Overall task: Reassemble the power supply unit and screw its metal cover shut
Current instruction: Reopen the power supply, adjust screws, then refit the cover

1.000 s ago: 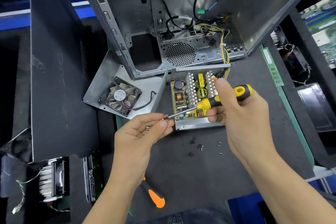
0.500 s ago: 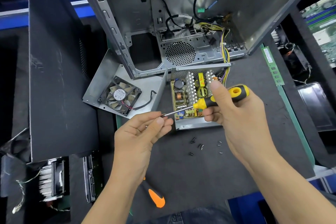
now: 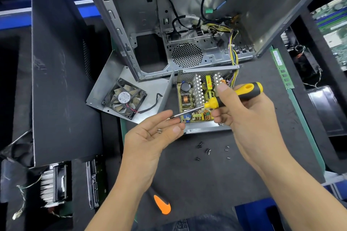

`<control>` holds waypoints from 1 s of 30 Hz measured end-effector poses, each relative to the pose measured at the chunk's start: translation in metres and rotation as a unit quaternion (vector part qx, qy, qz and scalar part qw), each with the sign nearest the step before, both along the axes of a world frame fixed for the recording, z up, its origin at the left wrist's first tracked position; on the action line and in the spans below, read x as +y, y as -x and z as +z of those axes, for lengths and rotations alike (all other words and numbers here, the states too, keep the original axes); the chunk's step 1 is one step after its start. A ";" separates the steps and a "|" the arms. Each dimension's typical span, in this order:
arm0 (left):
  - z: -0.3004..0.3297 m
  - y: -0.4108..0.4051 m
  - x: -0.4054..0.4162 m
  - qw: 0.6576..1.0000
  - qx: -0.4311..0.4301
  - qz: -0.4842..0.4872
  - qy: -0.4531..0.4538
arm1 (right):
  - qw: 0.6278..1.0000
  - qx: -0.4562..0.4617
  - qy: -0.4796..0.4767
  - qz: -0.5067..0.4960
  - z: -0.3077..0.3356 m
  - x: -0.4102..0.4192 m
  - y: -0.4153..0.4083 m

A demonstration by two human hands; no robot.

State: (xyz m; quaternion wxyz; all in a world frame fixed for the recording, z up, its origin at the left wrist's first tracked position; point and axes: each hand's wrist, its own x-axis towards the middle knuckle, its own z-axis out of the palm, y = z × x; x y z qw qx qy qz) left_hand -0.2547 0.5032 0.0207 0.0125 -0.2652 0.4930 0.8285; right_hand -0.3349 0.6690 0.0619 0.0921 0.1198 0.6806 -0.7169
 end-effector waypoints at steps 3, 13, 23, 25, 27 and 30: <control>0.000 -0.006 0.000 0.999 -0.020 -0.016 0.042 | 0.999 0.032 -0.022 -0.023 0.004 0.004 0.004; -0.023 -0.018 0.008 0.980 -0.094 -0.073 0.157 | 0.950 0.154 -0.245 0.113 -0.002 -0.003 0.004; -0.047 0.003 0.011 0.919 -0.018 -0.167 0.358 | 0.894 0.198 -0.320 0.245 -0.006 -0.014 0.013; -0.048 0.005 0.013 0.916 -0.009 -0.155 0.371 | 0.883 0.205 -0.327 0.266 -0.004 -0.015 0.016; -0.049 0.008 0.015 0.914 -0.001 -0.145 0.379 | 0.873 0.214 -0.334 0.285 -0.003 -0.017 0.019; -0.049 0.010 0.016 0.910 0.007 -0.144 0.388 | 0.863 0.211 -0.342 0.307 -0.001 -0.019 0.023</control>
